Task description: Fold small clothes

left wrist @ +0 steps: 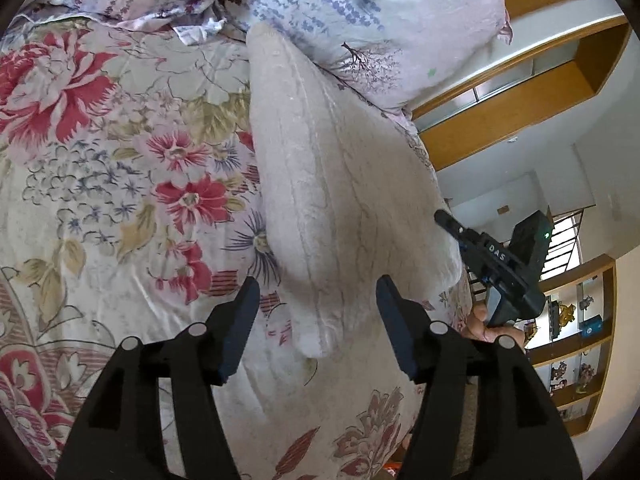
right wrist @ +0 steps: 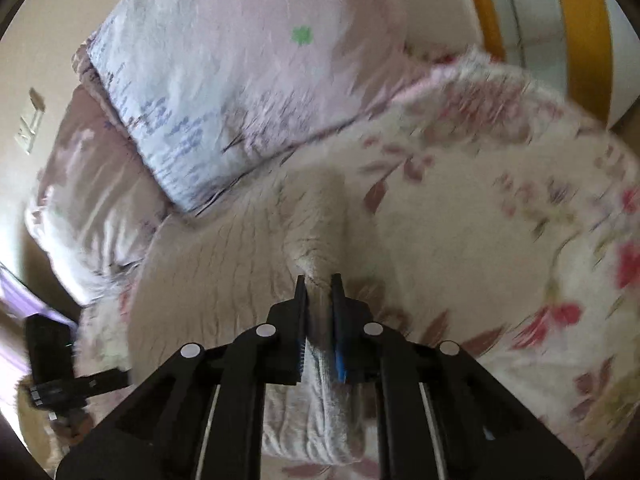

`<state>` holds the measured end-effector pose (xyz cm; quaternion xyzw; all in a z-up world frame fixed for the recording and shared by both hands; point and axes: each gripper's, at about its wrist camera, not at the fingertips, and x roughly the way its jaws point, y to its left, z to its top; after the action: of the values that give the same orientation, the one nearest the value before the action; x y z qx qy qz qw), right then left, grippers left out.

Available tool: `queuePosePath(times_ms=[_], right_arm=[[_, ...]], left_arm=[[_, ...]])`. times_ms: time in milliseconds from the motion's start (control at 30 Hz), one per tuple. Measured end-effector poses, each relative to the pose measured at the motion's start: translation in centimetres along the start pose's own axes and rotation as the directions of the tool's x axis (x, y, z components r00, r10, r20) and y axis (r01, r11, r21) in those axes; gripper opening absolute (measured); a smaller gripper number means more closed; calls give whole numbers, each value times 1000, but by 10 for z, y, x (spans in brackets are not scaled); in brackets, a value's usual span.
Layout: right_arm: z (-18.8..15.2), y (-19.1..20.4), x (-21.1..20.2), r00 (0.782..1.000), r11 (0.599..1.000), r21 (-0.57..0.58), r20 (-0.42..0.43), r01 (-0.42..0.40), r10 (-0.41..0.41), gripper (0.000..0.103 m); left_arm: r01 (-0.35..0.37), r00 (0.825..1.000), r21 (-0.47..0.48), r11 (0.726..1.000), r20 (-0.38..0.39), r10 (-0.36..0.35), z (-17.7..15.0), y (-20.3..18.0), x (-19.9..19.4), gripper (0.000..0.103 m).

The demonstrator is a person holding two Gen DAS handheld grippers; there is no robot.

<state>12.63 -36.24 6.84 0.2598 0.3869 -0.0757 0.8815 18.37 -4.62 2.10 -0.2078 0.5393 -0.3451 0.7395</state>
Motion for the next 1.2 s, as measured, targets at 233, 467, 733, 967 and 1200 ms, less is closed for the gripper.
queuePosePath(times_ms=[233, 467, 733, 967, 1200], right_arm=[[-10, -15, 14, 996, 995, 44, -38, 85, -83, 12], [-4, 15, -23, 990, 993, -52, 98, 106, -100, 38], [-7, 48, 14, 994, 968, -231, -25, 98, -106, 54], [-5, 28, 25, 994, 986, -161, -99, 31, -47, 59], [27, -9, -7, 994, 992, 74, -15, -107, 108, 85]], left_arm=[[-24, 999, 17, 1000, 28, 23, 6, -5, 1, 63], [-70, 995, 39, 997, 67, 68, 18, -11, 3, 64], [-107, 993, 18, 994, 57, 106, 29, -10, 16, 69], [-92, 995, -3, 996, 40, 92, 31, -6, 20, 74], [-54, 998, -30, 998, 42, 55, 41, 0, 15, 82]])
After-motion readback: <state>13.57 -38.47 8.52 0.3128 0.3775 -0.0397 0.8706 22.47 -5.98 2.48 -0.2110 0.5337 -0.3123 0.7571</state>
